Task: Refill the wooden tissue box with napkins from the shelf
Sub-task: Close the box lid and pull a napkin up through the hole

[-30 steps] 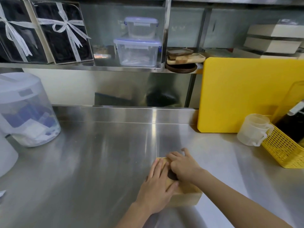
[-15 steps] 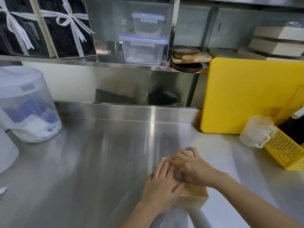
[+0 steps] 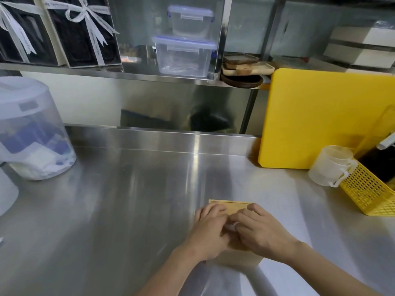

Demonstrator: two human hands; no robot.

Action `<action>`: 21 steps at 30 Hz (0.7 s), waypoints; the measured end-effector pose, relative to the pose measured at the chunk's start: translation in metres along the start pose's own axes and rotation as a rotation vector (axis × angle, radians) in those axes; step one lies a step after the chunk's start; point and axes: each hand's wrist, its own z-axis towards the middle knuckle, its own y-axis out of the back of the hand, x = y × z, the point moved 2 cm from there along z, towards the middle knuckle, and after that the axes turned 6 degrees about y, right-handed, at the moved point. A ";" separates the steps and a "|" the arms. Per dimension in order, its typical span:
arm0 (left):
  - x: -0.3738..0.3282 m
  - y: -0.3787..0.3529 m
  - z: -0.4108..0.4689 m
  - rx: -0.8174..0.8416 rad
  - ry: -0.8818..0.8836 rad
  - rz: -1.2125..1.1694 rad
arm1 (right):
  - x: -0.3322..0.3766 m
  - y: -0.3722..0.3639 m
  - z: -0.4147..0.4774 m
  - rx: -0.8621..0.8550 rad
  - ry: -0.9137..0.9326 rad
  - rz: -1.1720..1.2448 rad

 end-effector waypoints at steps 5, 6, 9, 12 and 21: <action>0.000 0.003 -0.002 -0.088 -0.049 -0.112 | -0.020 -0.008 -0.012 0.217 -0.509 0.362; 0.000 0.003 -0.004 -0.103 -0.081 -0.094 | -0.022 -0.010 -0.013 0.251 -0.515 0.394; -0.003 0.004 -0.008 -0.144 -0.168 0.004 | -0.021 -0.005 -0.010 0.196 -0.410 0.365; -0.008 0.006 -0.009 -0.147 -0.239 0.087 | -0.012 -0.003 -0.004 0.105 -0.317 0.222; -0.018 0.014 0.008 -0.043 -0.183 0.143 | -0.002 0.000 -0.010 -0.121 -0.132 -0.060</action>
